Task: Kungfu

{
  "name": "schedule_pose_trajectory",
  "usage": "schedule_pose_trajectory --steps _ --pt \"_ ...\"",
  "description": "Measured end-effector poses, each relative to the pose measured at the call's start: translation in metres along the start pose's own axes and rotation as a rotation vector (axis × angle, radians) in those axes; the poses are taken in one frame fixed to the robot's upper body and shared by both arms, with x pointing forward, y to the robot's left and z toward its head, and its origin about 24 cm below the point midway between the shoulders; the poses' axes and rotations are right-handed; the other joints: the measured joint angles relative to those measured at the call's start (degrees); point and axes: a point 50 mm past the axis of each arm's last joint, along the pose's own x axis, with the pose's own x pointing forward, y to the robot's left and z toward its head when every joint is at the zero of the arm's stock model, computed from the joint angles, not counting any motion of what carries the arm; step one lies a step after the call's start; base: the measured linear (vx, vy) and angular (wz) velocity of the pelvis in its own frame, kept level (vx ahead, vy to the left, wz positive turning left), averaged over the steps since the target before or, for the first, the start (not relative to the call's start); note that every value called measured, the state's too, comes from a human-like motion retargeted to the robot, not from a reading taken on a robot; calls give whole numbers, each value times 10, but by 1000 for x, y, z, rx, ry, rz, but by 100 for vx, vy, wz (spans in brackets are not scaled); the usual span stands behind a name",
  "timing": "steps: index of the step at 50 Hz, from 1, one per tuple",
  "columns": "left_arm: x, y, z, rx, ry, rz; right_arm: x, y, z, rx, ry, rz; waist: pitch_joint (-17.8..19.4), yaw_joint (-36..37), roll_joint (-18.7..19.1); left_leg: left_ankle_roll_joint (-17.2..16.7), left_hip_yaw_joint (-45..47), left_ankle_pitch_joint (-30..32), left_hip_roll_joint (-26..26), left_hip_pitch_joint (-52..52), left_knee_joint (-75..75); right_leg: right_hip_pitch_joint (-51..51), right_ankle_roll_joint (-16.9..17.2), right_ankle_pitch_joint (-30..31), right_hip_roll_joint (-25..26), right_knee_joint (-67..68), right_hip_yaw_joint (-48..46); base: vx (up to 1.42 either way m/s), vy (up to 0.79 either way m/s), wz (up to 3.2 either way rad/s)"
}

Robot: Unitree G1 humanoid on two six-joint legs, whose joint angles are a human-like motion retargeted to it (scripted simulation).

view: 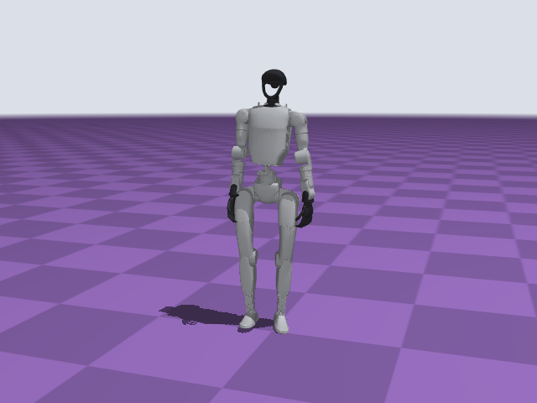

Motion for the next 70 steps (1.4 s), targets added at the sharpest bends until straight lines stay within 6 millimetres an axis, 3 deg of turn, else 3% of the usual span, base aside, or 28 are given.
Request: schedule_pose_trajectory --steps 70 --pt "-1 2 4 -1 -13 -12 0 -1 2 -47 3 14 -9 0 -3 -5 -3 -4 -8 -1 -5 -2 2 -5 0 -2 2 0 0 0"
